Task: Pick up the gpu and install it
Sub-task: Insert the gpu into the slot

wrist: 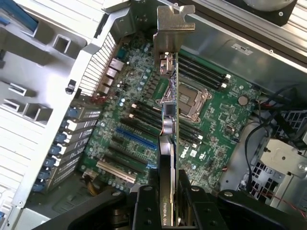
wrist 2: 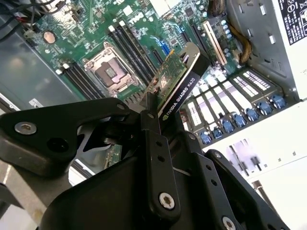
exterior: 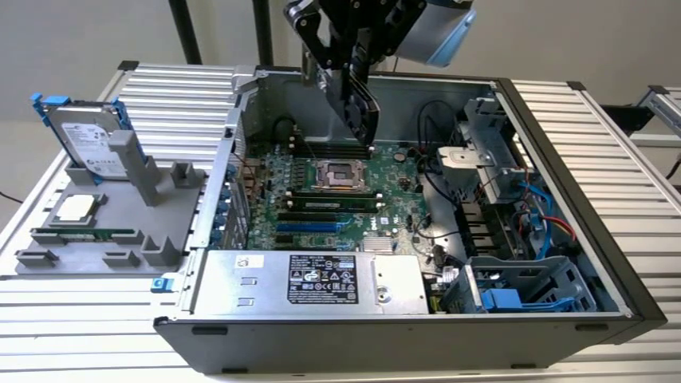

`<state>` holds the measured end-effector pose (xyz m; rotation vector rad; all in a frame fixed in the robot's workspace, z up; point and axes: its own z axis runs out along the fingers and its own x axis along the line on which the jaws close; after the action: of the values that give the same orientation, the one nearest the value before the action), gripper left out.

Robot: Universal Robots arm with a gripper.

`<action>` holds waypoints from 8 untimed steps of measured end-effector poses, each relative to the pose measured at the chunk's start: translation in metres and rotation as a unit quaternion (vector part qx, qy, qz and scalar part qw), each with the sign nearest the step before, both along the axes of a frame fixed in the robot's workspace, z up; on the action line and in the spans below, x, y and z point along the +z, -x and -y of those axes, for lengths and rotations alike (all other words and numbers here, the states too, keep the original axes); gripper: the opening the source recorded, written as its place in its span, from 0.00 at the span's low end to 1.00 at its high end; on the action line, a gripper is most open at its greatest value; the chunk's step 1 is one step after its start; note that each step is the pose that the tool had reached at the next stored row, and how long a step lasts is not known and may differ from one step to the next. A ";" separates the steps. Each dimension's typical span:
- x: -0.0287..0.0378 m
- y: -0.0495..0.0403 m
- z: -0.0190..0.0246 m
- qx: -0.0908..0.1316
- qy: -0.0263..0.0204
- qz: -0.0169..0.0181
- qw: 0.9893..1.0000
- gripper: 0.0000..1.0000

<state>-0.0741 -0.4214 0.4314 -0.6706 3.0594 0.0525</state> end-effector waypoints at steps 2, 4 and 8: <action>0.0000 0.0000 0.0000 0.006 0.000 0.000 1.000 0.00; 0.0001 0.0000 0.0000 0.013 0.000 0.000 1.000 0.00; 0.0001 0.0000 0.0000 0.026 0.000 0.000 1.000 0.00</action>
<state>-0.0741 -0.4214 0.4315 -0.7493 3.0420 0.0527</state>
